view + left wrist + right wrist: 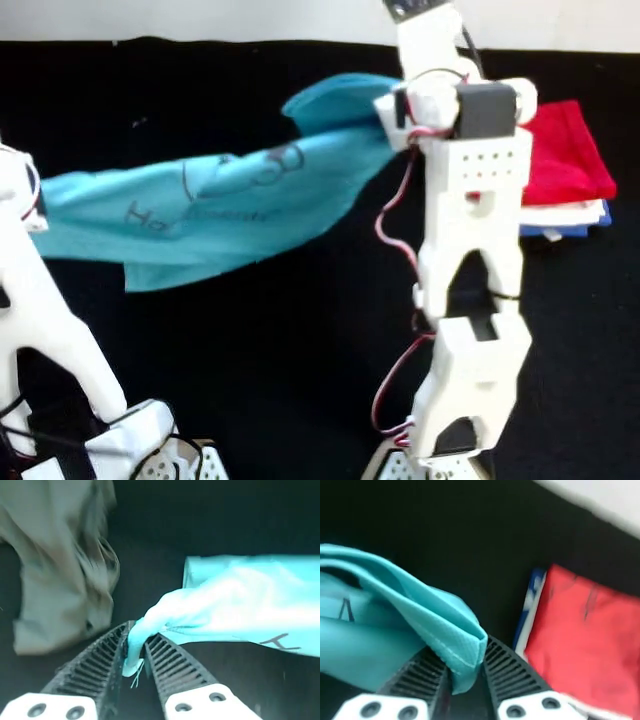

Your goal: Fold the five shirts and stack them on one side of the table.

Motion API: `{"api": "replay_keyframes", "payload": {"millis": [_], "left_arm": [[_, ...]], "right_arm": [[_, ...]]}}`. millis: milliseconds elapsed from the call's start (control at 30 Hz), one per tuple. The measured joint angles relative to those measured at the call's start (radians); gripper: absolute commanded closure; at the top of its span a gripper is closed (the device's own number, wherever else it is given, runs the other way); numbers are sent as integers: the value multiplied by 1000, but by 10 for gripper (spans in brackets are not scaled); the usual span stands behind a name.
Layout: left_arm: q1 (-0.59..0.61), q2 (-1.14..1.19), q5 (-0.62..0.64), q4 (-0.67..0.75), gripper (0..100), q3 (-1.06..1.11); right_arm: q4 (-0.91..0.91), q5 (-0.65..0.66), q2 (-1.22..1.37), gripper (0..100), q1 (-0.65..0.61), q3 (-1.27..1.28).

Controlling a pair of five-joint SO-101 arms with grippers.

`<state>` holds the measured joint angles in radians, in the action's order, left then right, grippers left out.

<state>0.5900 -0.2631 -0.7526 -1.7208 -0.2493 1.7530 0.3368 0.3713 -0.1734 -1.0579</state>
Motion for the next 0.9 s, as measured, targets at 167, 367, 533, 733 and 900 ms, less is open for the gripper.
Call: {"api": "replay_keyframes", "payload": {"millis": [167, 367, 533, 733, 900], "left_arm": [[0, 0, 0, 0, 991, 204], [-58, 0, 0, 0, 991, 440], [-89, 0, 0, 5, 991, 601], [-87, 0, -3, 8, 991, 655], [-87, 0, -3, 8, 991, 655]], "right_arm": [[0, 0, -84, 992, 61, 315], [-8, 0, -333, 992, 66, 798], [-126, 0, -508, 990, 57, 1211], [-169, 61, -663, 871, 48, 1419], [-87, 95, -789, 739, -2, 1341]]}}
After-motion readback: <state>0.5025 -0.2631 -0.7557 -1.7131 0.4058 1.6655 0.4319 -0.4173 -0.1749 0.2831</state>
